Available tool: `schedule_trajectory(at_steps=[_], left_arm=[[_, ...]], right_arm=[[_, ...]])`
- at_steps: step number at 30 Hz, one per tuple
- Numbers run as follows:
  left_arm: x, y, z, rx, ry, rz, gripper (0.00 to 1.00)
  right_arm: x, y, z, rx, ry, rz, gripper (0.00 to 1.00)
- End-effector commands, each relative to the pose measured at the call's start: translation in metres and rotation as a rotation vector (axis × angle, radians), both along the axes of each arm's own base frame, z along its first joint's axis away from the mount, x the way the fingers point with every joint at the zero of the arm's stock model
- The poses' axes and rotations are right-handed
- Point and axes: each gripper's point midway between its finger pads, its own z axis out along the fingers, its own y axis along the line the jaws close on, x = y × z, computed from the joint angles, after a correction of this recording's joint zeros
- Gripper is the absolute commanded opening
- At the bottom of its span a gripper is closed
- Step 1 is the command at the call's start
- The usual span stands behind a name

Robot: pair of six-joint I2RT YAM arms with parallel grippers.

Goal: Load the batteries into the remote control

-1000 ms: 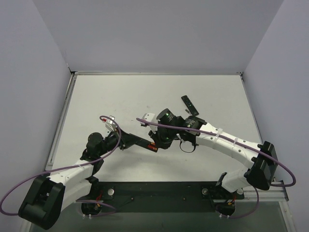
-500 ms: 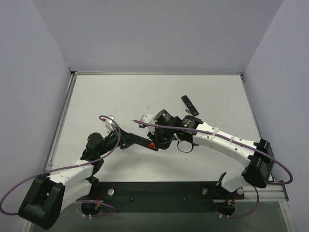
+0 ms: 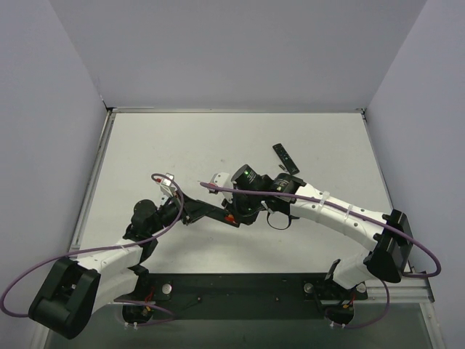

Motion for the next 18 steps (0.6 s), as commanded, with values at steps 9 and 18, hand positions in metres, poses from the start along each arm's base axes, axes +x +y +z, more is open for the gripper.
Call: schedule_trajectory(at_steps=[9,18], left_arm=[[-0.002,-0.008,0.038,-0.079,-0.112,-0.028,0.0],[-0.001,-0.007,0.034,-0.083,-0.086,-0.016,0.0]], right_arm=[[0.006,0.001,0.008,-0.014,-0.042,-0.002,0.18],[0.008,0.004,0.019,0.014,-0.058,-0.011,0.19]])
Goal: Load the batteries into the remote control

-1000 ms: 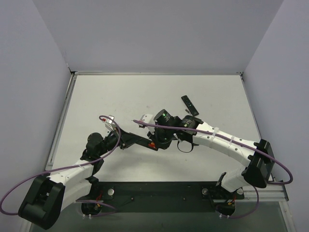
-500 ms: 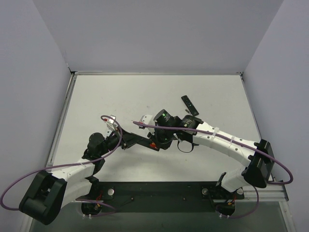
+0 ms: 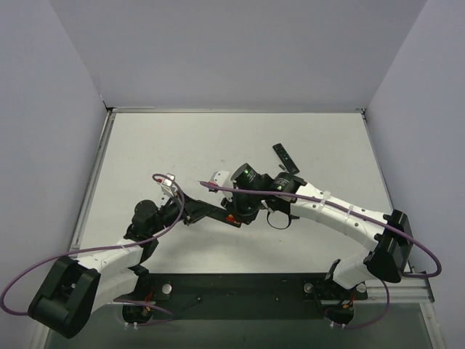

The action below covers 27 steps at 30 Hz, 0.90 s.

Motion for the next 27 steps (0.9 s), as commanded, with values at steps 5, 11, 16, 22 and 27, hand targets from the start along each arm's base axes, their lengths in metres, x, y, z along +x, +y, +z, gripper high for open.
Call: schedule_trajectory(at_steps=[5,11,16,22,27], left_arm=[[0.002,-0.002,0.03,-0.082,-0.068,0.007,0.0],[0.0,-0.002,0.033,-0.103,-0.066,0.008,0.0],[0.001,-0.001,0.028,-0.096,-0.055,0.018,0.0],[0.002,0.0,0.022,-0.095,-0.032,0.025,0.0],[0.002,0.0,0.026,-0.103,-0.037,0.024,0.0]], right_arm=[[0.002,0.013,0.024,0.056,-0.048,0.003,0.19],[-0.001,0.018,0.02,0.046,-0.037,0.014,0.18],[-0.003,0.021,0.028,0.065,-0.056,0.022,0.19],[-0.009,0.024,0.06,0.173,-0.094,0.05,0.32],[-0.009,0.014,0.08,0.237,-0.175,0.053,0.36]])
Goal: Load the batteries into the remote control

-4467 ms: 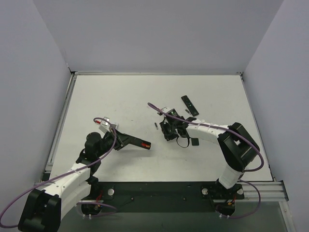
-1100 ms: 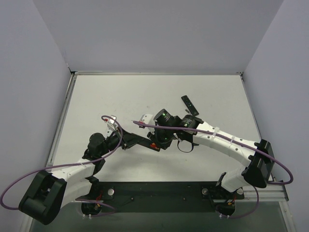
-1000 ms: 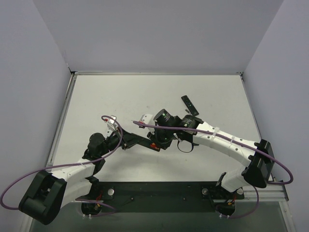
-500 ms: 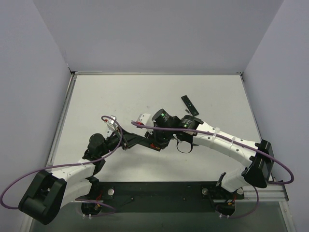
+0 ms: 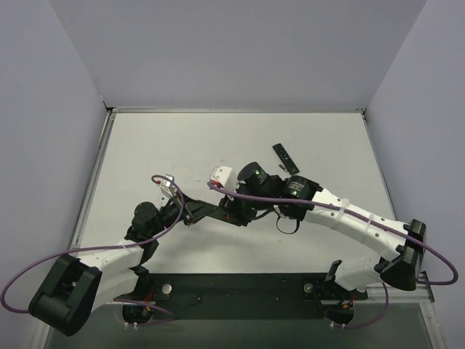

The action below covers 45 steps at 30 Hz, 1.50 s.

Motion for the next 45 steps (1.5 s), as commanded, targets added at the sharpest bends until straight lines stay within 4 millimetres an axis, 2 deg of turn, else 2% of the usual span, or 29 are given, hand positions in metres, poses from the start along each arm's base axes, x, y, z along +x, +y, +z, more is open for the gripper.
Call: schedule_trajectory(at_steps=[1,6,14,20,32,41,45], left_arm=[[0.001,-0.001,0.023,-0.049,-0.082,0.004,0.0],[0.002,-0.002,0.026,-0.049,-0.086,-0.003,0.0],[0.001,-0.004,0.032,-0.053,-0.095,-0.02,0.0],[0.001,-0.005,0.036,-0.052,-0.106,-0.03,0.0],[-0.001,-0.006,0.039,-0.05,-0.121,-0.042,0.0],[-0.002,-0.005,0.04,-0.047,-0.127,-0.038,0.0],[-0.002,-0.005,0.041,-0.048,-0.129,-0.04,0.0]], right_arm=[[0.0,-0.006,0.042,0.121,-0.109,0.011,0.36],[-0.001,-0.028,0.029,0.111,-0.107,0.01,0.28],[-0.008,-0.039,0.008,0.123,-0.03,0.06,0.22],[-0.008,-0.039,-0.003,0.129,-0.013,0.087,0.19],[0.003,-0.028,-0.003,0.132,-0.017,0.065,0.18],[0.004,-0.024,-0.004,0.129,-0.01,0.068,0.13],[0.002,-0.023,-0.002,0.13,-0.009,0.069,0.14]])
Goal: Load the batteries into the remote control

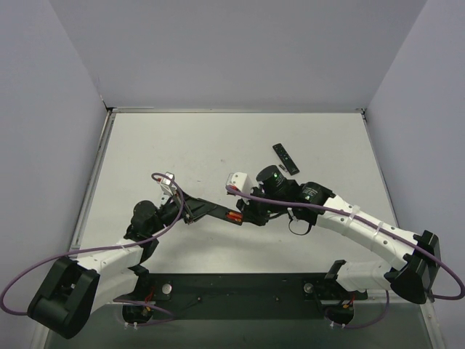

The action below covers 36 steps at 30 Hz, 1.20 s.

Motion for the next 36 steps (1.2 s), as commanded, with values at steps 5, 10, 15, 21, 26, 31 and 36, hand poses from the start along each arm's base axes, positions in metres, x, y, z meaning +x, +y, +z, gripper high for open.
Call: schedule_trajectory(at_steps=[5,10,15,21,26,31,36], left_arm=[[-0.001,-0.003,0.027,-0.03,-0.096,-0.016,0.0],[-0.001,-0.002,0.028,-0.032,-0.093,-0.012,0.0],[-0.001,-0.002,0.028,-0.033,-0.089,-0.007,0.0],[-0.001,-0.001,0.03,-0.035,-0.094,-0.006,0.0],[-0.002,-0.001,0.031,-0.037,-0.099,-0.007,0.0],[-0.002,-0.001,0.033,-0.039,-0.103,-0.007,0.0],[-0.002,-0.002,0.033,-0.038,-0.104,-0.01,0.0]], right_arm=[[0.002,0.007,0.025,0.054,-0.03,-0.001,0.21],[0.003,0.004,0.032,0.059,-0.046,-0.011,0.29],[0.003,0.002,0.035,0.056,-0.049,-0.011,0.27],[0.003,0.004,0.029,0.036,-0.032,-0.009,0.22],[0.003,0.006,0.028,0.036,-0.025,-0.001,0.19],[0.002,0.007,0.025,0.028,-0.013,0.005,0.18],[0.002,0.01,0.024,0.03,-0.008,0.012,0.18]])
